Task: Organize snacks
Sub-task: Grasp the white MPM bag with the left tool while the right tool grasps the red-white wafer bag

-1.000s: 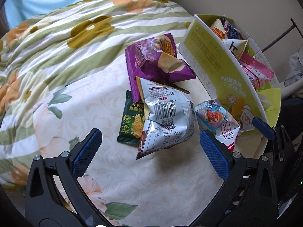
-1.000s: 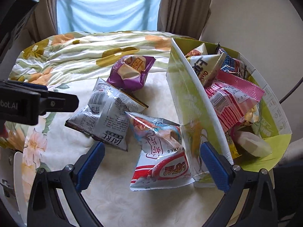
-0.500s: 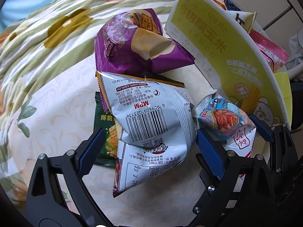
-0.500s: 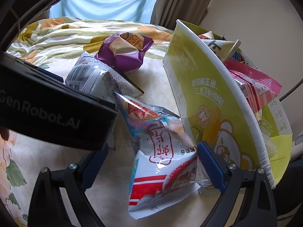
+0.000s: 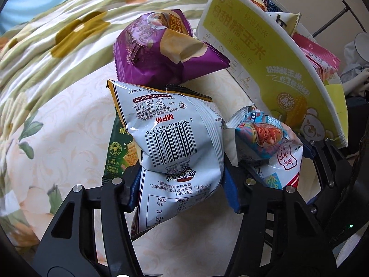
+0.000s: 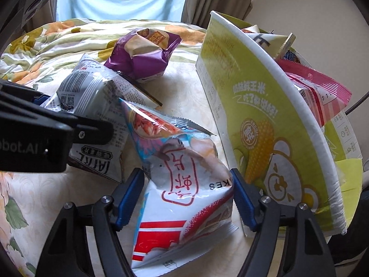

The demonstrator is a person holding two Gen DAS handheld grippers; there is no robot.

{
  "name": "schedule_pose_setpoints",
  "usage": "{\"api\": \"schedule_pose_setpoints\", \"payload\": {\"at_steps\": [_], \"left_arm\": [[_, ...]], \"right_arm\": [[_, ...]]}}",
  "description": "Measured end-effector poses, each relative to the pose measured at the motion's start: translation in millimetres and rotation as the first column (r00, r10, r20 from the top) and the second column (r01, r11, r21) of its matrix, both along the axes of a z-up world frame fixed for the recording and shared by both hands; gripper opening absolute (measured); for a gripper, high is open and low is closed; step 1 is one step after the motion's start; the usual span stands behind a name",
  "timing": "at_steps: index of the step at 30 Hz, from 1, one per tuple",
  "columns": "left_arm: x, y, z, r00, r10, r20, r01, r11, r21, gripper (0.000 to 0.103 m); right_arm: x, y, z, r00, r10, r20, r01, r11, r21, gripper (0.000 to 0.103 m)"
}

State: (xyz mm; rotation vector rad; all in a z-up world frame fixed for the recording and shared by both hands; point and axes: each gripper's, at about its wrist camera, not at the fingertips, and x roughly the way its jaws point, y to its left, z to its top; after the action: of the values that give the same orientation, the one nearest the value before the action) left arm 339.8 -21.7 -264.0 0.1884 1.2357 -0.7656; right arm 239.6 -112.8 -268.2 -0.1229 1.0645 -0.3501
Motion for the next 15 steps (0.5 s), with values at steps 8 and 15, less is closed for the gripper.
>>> {"api": "schedule_pose_setpoints", "payload": {"at_steps": [8, 15], "left_arm": [[-7.7, 14.4, 10.9, 0.999, 0.047, 0.027, -0.047, 0.999, 0.000, 0.054], [-18.3, 32.9, 41.2, 0.991, 0.120, 0.052, -0.119, 0.993, -0.026, 0.054]], "right_arm": [[0.5, -3.9, 5.1, 1.000, 0.021, -0.007, -0.021, 0.999, 0.042, 0.054], [-8.8, -6.6, 31.9, 0.998, 0.043, 0.038, -0.046, 0.994, 0.097, 0.053]]}}
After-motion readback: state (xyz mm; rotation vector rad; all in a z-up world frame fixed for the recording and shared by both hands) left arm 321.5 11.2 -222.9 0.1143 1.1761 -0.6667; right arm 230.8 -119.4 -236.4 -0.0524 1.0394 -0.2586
